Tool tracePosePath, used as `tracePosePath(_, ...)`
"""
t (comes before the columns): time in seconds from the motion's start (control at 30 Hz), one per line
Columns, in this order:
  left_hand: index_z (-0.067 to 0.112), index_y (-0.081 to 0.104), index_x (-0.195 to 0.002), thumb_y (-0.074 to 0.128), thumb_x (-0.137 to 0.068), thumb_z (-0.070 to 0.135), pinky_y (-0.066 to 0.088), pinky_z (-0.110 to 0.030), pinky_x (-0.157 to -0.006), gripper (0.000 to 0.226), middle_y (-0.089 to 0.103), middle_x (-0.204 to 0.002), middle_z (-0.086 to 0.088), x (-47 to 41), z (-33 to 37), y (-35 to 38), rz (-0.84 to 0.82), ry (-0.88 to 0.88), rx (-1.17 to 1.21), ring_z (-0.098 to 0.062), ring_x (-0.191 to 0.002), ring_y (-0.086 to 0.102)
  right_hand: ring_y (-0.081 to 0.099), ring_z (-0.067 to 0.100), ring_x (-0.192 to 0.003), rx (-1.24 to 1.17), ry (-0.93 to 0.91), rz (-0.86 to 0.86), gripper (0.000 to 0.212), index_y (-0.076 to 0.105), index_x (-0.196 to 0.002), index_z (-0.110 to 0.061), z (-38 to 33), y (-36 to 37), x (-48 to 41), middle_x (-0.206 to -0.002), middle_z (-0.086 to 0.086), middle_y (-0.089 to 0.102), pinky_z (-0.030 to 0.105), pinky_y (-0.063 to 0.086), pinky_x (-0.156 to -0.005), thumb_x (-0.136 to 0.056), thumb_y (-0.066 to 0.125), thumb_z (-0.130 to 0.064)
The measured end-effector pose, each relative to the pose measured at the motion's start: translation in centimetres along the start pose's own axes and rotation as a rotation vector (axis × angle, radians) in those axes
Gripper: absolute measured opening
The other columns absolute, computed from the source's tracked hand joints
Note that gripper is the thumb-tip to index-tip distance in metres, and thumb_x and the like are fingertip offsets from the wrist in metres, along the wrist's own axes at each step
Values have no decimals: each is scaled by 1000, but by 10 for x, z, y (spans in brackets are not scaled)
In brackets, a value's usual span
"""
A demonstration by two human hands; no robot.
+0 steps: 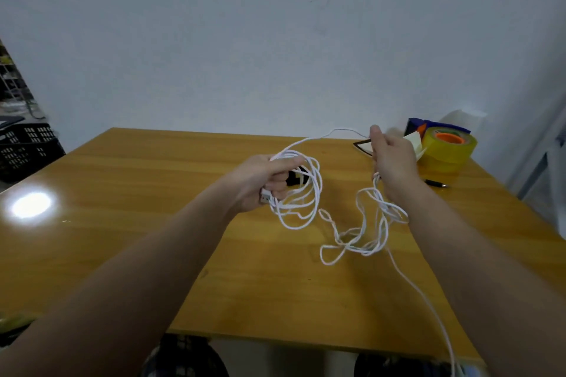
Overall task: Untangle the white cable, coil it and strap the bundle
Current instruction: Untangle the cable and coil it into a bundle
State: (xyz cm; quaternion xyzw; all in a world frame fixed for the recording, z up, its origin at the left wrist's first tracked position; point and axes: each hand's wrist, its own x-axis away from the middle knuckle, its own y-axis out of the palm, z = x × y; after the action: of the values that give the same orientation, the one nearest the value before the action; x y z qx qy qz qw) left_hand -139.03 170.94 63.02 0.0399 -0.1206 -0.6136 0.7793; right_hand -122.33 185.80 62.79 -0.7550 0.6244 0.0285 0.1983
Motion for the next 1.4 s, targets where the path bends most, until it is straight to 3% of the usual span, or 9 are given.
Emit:
tracePosePath(0.23, 5, 58, -93, 48, -97, 32, 58, -24, -58, 29, 73, -78, -16, 17, 27, 11, 88, 141, 414, -22, -69, 73, 37, 17, -55, 442, -260, -421, 44, 39, -61, -14, -6, 10, 26, -59, 5, 40, 33, 28, -57, -94, 48, -42)
tracePosePath(0.47, 1, 45, -110, 50, -94, 41, 56, -22, -57, 42, 72, -98, -21, 16, 37, -8, 225, 260, 517, -23, -83, 73, 43, 14, -58, 338, -219, -587, 22, 56, -74, -17, 8, 5, 46, -66, 0, 43, 35, 40, -55, -87, 63, -33)
tracePosePath(0.77, -1, 29, -145, 46, -98, 16, 39, -35, -103, 52, 35, -149, -21, 0, 19, 3, 269, 224, 486, -28, -138, 37, 41, 9, -56, 352, -345, -541, 24, 65, -114, -24, 4, 18, 52, -63, -7, 46, 27, 34, -55, -94, 53, -16)
tracePosePath(0.83, 0, 33, -142, 47, -99, 19, 43, -30, -98, 49, 41, -143, -22, -3, 19, -4, 304, 218, 435, -22, -131, 47, 42, 10, -56, 436, -344, -610, 31, 62, -120, -29, 4, 14, 54, -63, -8, 44, 27, 34, -55, -92, 54, -18)
tracePosePath(0.9, 4, 52, -107, 47, -100, 25, 51, -25, -70, 22, 58, -93, -14, -5, 23, -20, 401, 233, 405, -12, -74, 69, 49, 12, -64, 531, -334, -640, 32, 61, -116, -37, 7, 5, 53, -68, -9, 47, 30, 39, -60, -85, 61, -28)
tracePosePath(0.97, 8, 45, -83, 47, -100, 29, 42, -27, -52, 27, 42, -64, -5, -5, 31, -32, 527, 247, 414, -12, -37, 47, 55, 13, -74, 559, -325, -664, 27, 62, -106, -38, 8, -4, 51, -75, -9, 56, 34, 45, -67, -79, 65, -45)
tracePosePath(1.17, -1, 35, -139, 41, -100, 36, 39, -30, -56, 54, 42, -68, -2, -14, 36, -36, 757, 294, 125, -16, -57, 44, 58, 19, -75, 403, -328, -612, 17, 67, -102, -23, -1, -10, 45, -83, -2, 66, 38, 49, -72, -95, 53, -29)
tracePosePath(1.3, 7, 26, -146, 34, -101, 42, 37, -32, -85, 58, 51, -111, -5, -15, 21, -24, 690, 277, -219, -18, -99, 50, 60, 4, -76, 341, -391, -613, 18, 70, -105, -22, -3, -9, 53, -81, -16, 67, 24, 48, -75, -93, 57, -21)
tracePosePath(1.4, 2, 28, -145, 41, -100, 38, 42, -37, -84, 59, 48, -83, -2, -18, 19, -19, 555, 189, -14, -14, -73, 52, 58, 2, -84, 459, -536, -683, 19, 70, -106, -23, -11, -7, 56, -83, -23, 59, 21, 46, -76, -93, 57, -24)
